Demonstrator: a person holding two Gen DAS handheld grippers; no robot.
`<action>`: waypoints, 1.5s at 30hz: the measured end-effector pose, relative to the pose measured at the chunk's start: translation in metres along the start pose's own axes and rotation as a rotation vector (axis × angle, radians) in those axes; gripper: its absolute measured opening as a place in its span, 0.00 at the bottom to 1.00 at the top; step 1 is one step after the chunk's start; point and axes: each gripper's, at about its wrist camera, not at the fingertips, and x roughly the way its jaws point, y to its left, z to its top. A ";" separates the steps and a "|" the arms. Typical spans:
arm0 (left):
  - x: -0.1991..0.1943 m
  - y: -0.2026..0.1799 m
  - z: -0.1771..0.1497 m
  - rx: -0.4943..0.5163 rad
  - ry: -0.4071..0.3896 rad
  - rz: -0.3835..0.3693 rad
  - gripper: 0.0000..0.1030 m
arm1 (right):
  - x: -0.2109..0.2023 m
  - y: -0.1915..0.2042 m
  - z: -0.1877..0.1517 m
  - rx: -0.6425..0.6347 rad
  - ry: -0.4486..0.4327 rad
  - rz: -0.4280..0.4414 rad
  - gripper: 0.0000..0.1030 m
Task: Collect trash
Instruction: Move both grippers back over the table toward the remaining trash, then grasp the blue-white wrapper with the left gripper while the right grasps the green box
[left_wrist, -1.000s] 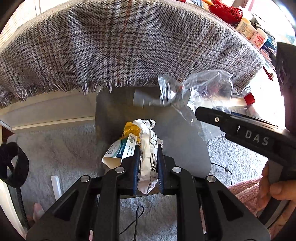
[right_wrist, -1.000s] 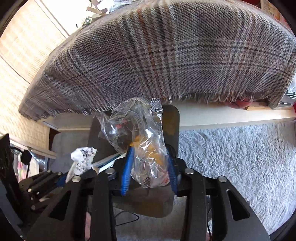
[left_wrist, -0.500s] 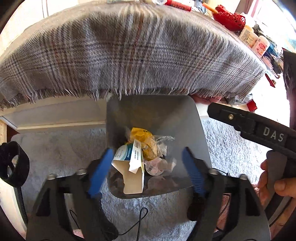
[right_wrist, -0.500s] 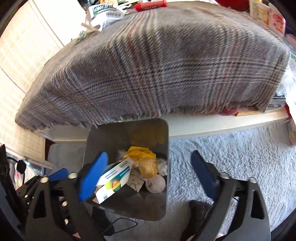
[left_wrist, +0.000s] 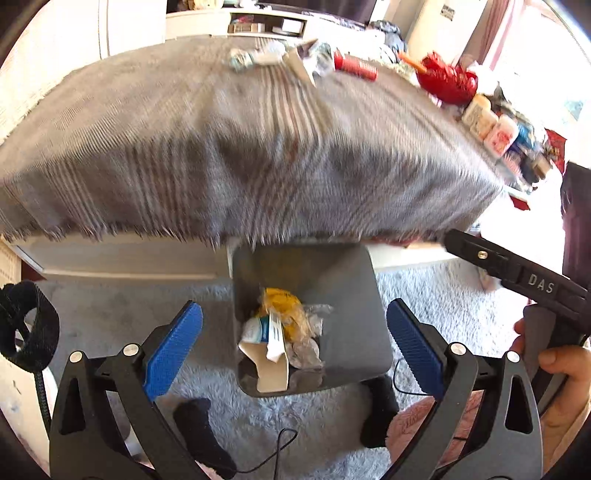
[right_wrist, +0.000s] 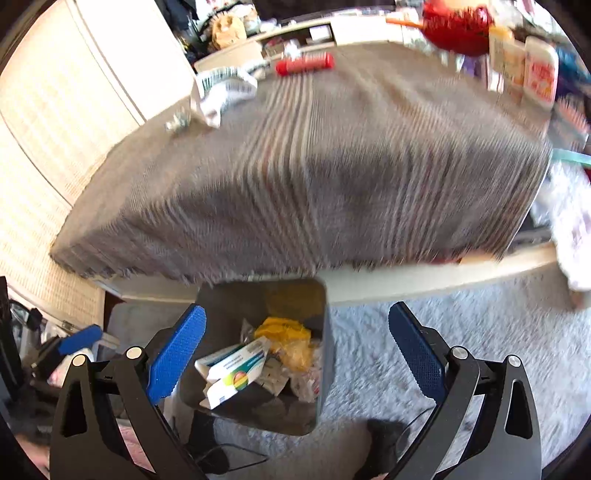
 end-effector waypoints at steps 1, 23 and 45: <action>-0.002 0.001 0.006 -0.004 -0.006 -0.001 0.92 | -0.005 -0.002 0.006 0.002 -0.011 0.003 0.97; -0.002 0.043 0.178 0.034 -0.179 0.167 0.92 | 0.020 0.045 0.177 -0.064 -0.091 -0.036 0.95; 0.086 0.068 0.245 0.092 -0.140 0.187 0.78 | 0.148 0.104 0.233 -0.007 0.030 0.114 0.36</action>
